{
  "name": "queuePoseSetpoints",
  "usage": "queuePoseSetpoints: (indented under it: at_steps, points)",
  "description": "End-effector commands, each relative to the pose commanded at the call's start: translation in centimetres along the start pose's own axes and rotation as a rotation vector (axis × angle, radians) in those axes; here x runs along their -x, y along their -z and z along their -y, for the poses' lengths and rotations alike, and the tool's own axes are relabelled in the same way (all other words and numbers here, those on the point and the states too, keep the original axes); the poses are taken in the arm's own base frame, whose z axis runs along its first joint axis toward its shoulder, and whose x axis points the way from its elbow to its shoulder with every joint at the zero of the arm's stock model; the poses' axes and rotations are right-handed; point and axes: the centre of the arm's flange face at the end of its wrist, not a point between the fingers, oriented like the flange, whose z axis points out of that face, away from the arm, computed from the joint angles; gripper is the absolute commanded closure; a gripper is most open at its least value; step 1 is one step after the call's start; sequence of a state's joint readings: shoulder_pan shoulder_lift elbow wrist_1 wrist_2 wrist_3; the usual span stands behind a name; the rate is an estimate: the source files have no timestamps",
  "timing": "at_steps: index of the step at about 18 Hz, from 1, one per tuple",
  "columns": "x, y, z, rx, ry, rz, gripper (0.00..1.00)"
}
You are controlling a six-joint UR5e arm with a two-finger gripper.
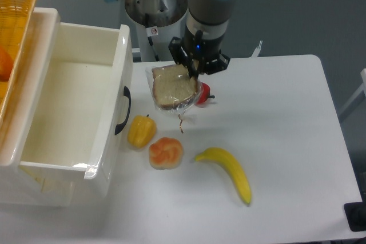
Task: Place the toast in the upper white drawer
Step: 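Grasp the bagged toast slice with the gripper and lift it up, then carry the held toast over the open white drawer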
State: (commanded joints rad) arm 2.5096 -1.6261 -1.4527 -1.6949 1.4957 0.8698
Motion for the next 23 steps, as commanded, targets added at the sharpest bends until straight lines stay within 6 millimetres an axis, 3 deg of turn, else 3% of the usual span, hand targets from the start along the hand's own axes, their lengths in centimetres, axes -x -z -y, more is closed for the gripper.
queuePoseSetpoints:
  at_steps: [6, 14, 23]
  points:
    - [-2.5, 2.6, -0.9, -0.072, 0.019, -0.03, 1.0]
    - [-4.9, 3.9, -0.9, -0.124, 0.045, -0.065, 1.0]
    - [-9.9, 2.8, 2.0, -0.109, 0.102, -0.098, 1.0]
